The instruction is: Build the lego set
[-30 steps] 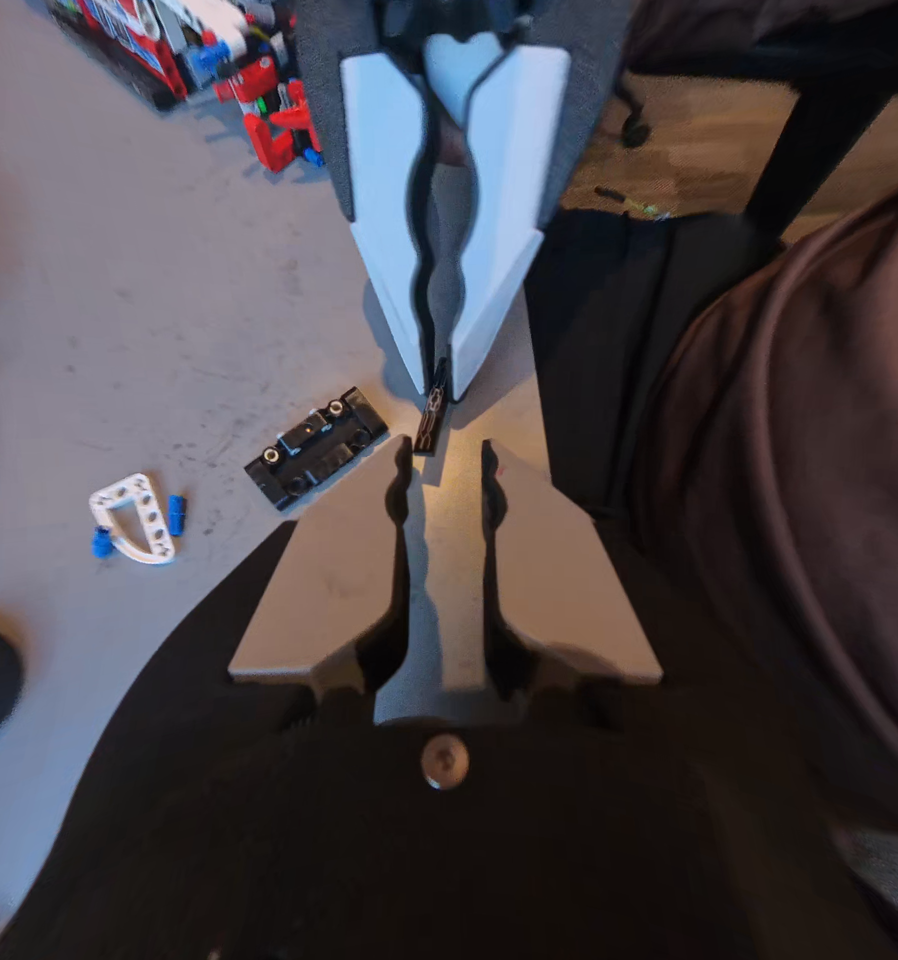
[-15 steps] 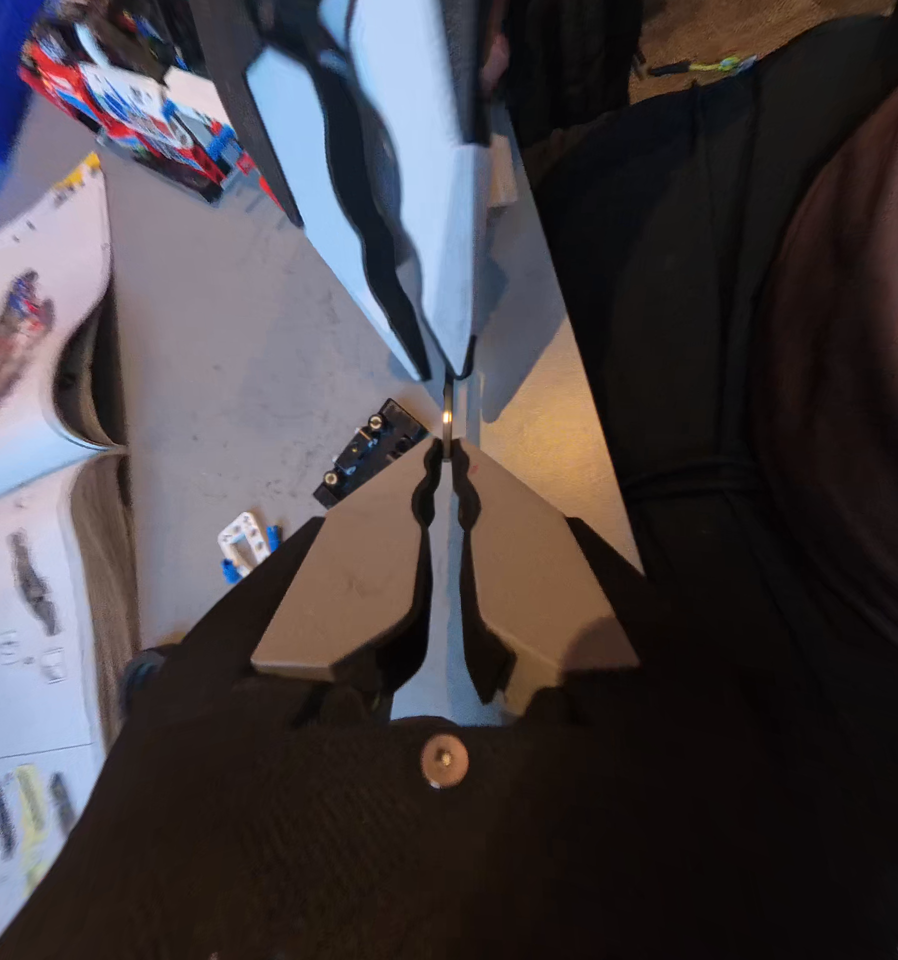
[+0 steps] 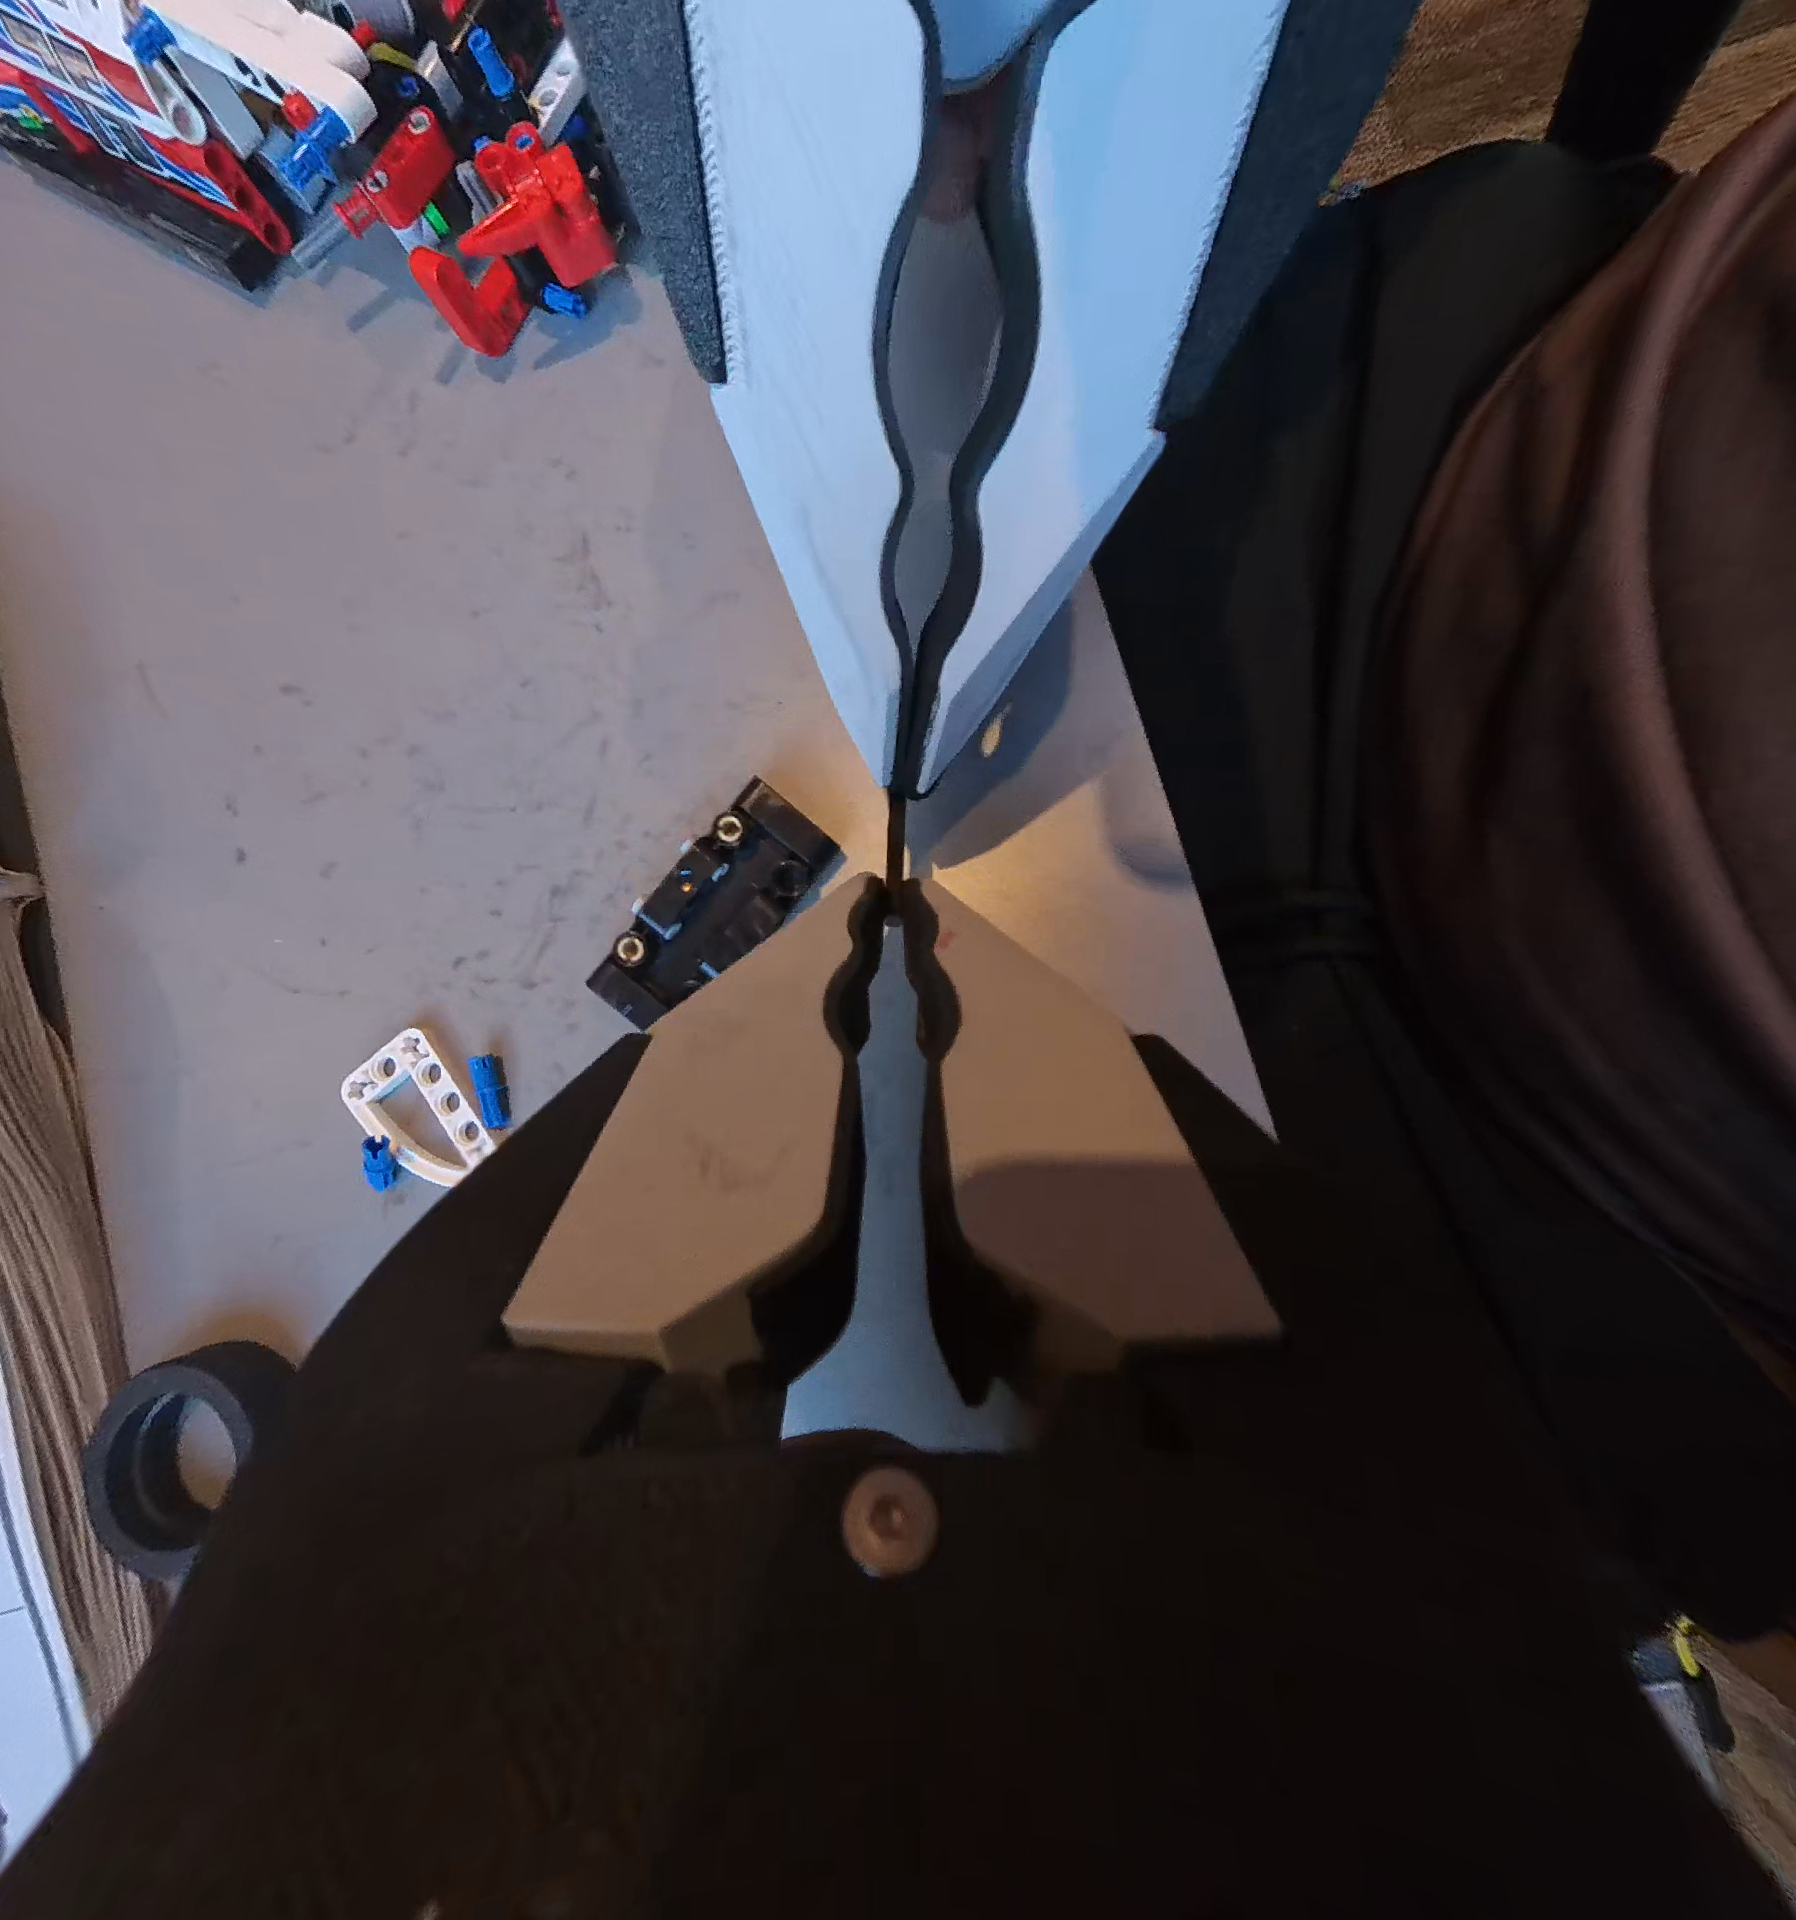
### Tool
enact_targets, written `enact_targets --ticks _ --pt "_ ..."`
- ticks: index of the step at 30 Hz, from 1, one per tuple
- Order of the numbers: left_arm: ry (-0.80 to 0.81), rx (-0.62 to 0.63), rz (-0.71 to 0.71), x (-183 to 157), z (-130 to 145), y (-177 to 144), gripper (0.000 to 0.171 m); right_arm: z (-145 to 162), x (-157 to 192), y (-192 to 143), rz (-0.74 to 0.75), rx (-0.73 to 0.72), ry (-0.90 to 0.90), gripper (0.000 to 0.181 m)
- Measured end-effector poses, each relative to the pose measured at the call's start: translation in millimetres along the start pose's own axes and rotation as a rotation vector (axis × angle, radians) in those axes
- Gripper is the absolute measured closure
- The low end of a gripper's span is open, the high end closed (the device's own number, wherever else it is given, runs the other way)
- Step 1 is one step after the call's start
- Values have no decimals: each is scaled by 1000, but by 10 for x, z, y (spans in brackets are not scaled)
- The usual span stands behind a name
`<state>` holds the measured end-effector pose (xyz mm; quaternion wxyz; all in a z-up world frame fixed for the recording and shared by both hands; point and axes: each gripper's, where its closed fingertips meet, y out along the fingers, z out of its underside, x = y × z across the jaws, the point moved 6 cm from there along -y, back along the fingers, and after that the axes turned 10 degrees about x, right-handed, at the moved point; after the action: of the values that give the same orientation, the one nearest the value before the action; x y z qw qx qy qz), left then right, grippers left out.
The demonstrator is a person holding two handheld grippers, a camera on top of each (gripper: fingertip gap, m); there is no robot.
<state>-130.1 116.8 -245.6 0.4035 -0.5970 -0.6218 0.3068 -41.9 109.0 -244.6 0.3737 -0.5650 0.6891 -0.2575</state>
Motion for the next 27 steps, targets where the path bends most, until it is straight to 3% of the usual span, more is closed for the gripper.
enact_targets --ticks 7,16,21,24,27 --pt "23 -19 8 -28 -5 -24 171 15 -1 17 -11 9 7 172" --pt "-33 -50 -12 19 -25 -92 169 2 -34 -1 -21 -11 59 178" --pt "-352 -47 -70 316 149 -138 125 107 -342 -44 -19 -12 308 179" --pt "-478 -13 -30 374 246 -1 122 192 -545 47 -58 15 500 179" --pt "-469 -6 -58 394 281 89 126 220 -605 162 -161 54 602 179"
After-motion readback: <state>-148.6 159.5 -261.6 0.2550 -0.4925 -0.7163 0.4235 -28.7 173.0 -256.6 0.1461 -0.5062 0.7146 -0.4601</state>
